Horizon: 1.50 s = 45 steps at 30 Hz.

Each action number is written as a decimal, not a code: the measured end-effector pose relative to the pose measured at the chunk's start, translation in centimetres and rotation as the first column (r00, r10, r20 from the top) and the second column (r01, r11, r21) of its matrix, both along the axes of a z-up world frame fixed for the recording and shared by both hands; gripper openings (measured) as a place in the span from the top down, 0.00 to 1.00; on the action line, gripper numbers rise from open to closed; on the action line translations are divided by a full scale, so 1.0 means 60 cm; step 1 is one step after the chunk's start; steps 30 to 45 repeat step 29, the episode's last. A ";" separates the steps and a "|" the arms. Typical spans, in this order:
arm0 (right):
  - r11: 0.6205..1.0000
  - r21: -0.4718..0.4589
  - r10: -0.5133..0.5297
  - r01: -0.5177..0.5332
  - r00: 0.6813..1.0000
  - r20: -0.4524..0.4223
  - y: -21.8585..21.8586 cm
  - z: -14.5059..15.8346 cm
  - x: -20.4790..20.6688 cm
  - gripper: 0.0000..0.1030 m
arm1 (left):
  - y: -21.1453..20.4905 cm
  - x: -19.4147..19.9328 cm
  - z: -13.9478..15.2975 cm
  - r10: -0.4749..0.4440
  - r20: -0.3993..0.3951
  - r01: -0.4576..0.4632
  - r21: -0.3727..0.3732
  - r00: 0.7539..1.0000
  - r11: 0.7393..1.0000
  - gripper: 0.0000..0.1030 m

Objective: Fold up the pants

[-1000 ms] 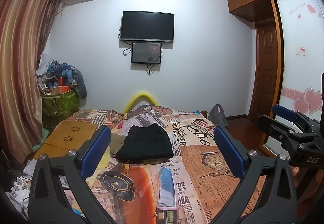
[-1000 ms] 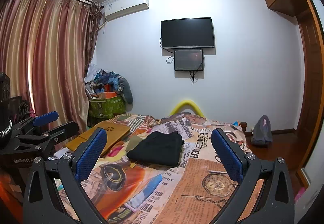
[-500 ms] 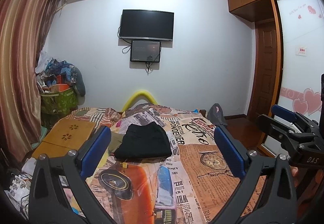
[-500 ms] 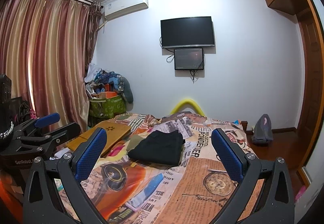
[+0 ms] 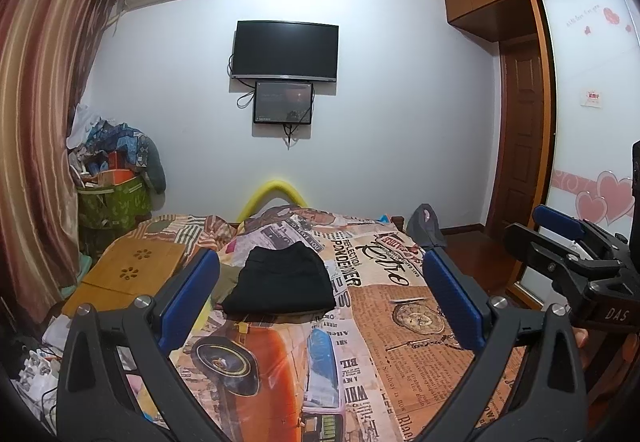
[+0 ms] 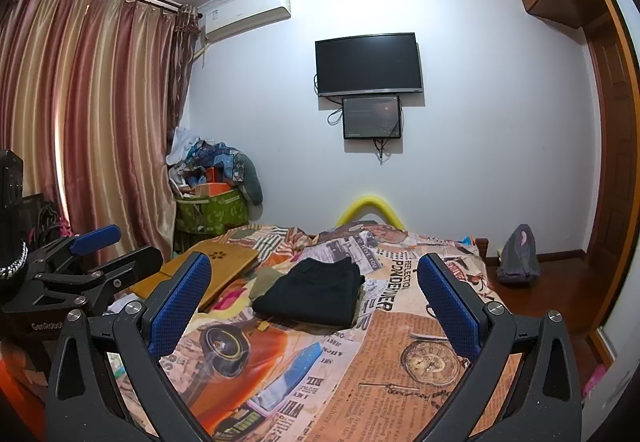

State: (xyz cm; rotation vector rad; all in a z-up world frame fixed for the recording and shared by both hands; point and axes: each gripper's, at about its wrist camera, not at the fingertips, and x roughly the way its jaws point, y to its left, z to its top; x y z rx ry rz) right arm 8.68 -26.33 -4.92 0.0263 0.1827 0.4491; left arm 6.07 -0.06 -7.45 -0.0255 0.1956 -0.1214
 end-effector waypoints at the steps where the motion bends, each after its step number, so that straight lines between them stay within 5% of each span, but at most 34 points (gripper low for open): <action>1: 1.000 0.001 0.000 0.000 1.000 -0.001 0.000 0.000 0.000 0.00 | 0.000 -0.001 0.000 -0.001 0.000 0.001 0.000 1.000 1.000 0.00; 45: 1.000 0.009 0.002 -0.002 1.000 -0.009 0.000 0.002 0.001 0.00 | 0.012 0.000 -0.001 -0.015 -0.025 0.015 -0.023 1.000 1.000 0.00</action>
